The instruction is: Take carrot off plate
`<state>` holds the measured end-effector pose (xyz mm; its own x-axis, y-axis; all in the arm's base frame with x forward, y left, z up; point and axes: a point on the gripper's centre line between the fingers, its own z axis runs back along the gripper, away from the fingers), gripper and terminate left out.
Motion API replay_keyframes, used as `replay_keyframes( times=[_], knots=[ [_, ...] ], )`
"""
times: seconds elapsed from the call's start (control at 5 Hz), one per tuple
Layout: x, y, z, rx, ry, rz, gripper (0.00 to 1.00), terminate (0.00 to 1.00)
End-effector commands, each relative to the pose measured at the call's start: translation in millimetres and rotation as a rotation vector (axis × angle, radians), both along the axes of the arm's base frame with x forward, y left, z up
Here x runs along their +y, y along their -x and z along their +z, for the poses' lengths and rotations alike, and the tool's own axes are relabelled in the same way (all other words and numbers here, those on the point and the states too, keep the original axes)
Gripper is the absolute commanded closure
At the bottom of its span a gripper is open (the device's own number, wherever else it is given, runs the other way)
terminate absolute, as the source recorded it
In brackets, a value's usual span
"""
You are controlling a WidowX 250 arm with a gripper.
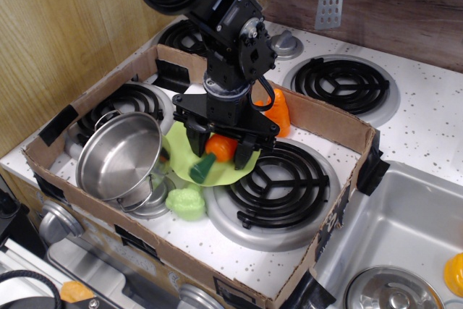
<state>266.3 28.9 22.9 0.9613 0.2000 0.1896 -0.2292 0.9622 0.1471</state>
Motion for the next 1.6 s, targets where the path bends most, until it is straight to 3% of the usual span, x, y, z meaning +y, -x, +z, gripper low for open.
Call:
replay_keyframes(
  times=[0.0, 0.2, 0.6, 0.8, 1.0, 1.2, 1.4],
  knots=[
    [-1, -5, 22, -0.019, -0.030, 0.010, 1.00, 0.00],
    [1, -10, 35, -0.036, -0.021, -0.022, 1.00, 0.00],
    [11, -20, 81, -0.057, -0.101, -0.192, 1.00, 0.00],
    [23, -11, 92, 0.034, -0.186, -0.366, 1.00, 0.00],
    [42, -7, 91, 0.063, -0.181, -0.560, 1.00, 0.00],
    [59, -18, 87, 0.074, -0.168, -0.783, 1.00, 0.00],
    [69, -32, 86, 0.003, -0.197, -1.028, 1.00, 0.00]
  ],
)
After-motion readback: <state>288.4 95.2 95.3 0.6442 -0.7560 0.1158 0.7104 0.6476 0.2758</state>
